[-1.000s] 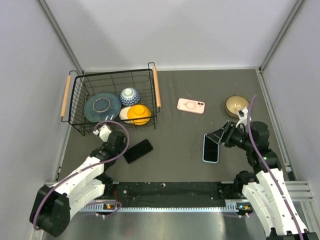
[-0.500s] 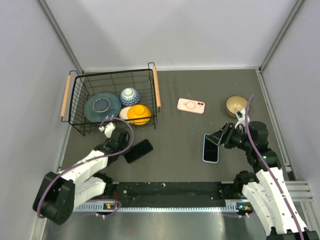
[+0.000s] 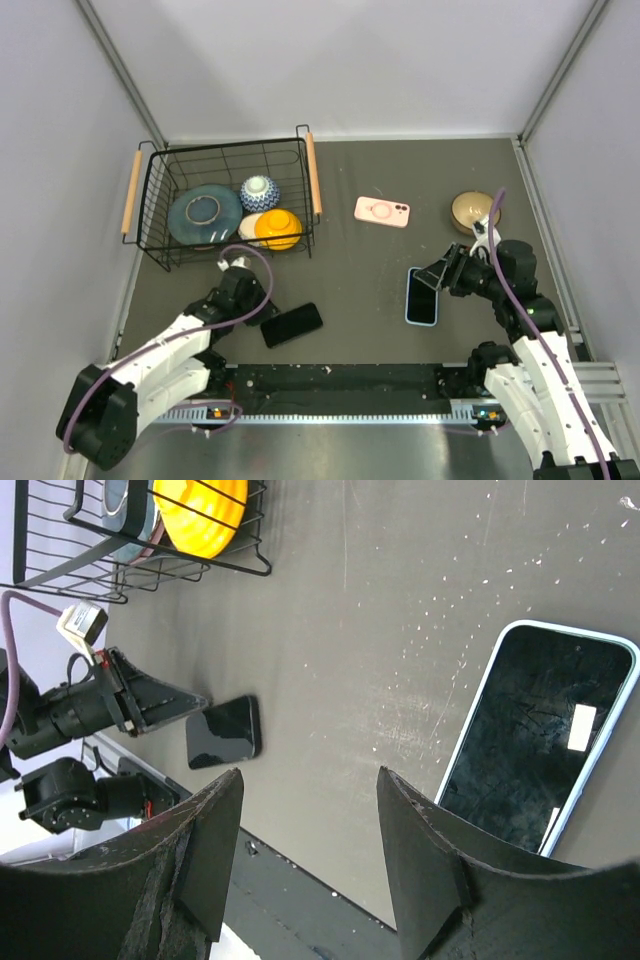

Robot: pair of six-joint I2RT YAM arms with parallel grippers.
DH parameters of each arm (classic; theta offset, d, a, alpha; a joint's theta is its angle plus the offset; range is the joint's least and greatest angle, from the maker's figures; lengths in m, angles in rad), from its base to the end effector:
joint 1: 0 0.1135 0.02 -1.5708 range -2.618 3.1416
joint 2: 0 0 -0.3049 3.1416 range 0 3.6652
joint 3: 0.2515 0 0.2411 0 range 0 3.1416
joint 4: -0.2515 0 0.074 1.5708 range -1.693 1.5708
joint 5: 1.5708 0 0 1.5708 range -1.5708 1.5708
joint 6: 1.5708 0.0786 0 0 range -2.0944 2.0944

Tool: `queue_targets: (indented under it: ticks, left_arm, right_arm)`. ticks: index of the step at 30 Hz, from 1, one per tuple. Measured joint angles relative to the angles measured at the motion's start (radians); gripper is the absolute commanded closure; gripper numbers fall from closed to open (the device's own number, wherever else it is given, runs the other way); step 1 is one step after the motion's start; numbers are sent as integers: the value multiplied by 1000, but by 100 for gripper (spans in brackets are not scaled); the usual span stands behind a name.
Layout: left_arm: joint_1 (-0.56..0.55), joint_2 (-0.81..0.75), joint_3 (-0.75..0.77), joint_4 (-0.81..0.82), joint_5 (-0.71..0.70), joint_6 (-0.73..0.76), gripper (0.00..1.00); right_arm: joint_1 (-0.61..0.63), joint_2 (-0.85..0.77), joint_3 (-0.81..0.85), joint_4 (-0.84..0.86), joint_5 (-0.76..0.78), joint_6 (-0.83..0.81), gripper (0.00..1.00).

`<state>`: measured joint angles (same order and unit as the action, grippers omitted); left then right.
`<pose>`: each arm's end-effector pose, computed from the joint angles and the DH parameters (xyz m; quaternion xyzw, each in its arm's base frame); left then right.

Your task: Put the phone into the phone case

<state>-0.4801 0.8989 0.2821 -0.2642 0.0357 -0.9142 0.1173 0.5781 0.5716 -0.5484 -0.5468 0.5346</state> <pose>0.1339 -0.0729 0.1483 -0.1967 0.9202 -0.2299 0.2484 0.1129 0.0545 0.2642 0.0458 0.8502 0.3735 0.3681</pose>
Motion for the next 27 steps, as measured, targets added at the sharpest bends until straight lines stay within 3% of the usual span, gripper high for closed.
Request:
queue_targets:
  ticks: [1,2,3,4,10,17,21,27]
  left_arm:
    - [-4,-14,0,-14,20,20,25]
    - [-8,-27,0,-26,32,44,18]
    - [-11,-49,13,-25,63,50,3]
    - [-16,-68,36,-35,63,85,1]
    - [-67,-97,154,-101,76,308,1]
    - [-387,-107,253,-94,8,696,1]
    - [-462,34,401,-151,-7,949,2]
    - [-472,295,562,-315,-4,1284,1]
  right_arm:
    - [0,0,0,0,0,0,44]
    - [0,-2,0,0,0,1,44]
    - [0,-2,0,0,0,2,44]
    - [0,-5,0,0,0,3,44]
    - [0,-39,-2,0,0,8,43]
    - [0,-53,-2,0,0,2,43]
    - [0,-38,-2,-1,-1,-10,43]
    - [0,-27,-1,-14,-1,-30,43]
